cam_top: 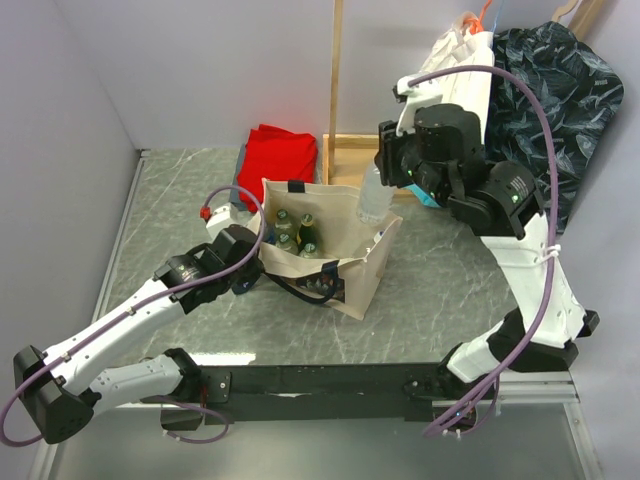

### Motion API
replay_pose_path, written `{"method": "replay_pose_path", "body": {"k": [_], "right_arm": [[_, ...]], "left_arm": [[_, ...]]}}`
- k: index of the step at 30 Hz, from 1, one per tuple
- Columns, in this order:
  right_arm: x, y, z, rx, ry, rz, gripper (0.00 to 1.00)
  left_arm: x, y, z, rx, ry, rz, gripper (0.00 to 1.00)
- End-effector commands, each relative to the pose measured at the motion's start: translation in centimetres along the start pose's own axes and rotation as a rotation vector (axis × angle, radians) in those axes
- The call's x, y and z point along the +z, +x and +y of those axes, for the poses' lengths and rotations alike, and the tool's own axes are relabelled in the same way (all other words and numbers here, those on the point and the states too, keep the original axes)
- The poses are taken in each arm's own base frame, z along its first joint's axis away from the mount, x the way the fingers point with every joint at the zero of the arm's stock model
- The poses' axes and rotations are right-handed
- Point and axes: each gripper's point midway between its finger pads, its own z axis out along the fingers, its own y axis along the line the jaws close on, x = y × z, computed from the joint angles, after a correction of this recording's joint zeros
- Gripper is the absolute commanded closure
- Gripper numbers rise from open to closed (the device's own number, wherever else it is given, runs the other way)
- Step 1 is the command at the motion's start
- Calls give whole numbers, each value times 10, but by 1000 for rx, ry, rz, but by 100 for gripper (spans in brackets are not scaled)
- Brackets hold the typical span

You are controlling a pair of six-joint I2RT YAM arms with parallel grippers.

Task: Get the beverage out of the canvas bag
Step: Place the drink at the center of the board.

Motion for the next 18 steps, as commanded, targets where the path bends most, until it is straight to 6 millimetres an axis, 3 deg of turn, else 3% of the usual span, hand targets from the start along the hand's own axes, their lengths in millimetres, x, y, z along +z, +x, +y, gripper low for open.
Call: {"method": "replay_pose_path", "body": {"k": [1,10,18], "right_arm": [[-50,-80,-21,122,24,-310,100],[-70,-96,-35,152,52,-387,100],[-76,-86,-54,155,143,-376,100]], "left_arm": [[-2,9,0,35,2,46,99],[-4,7,1,28,6,36,99],[-4,8,0,33,10,38,99]]}}
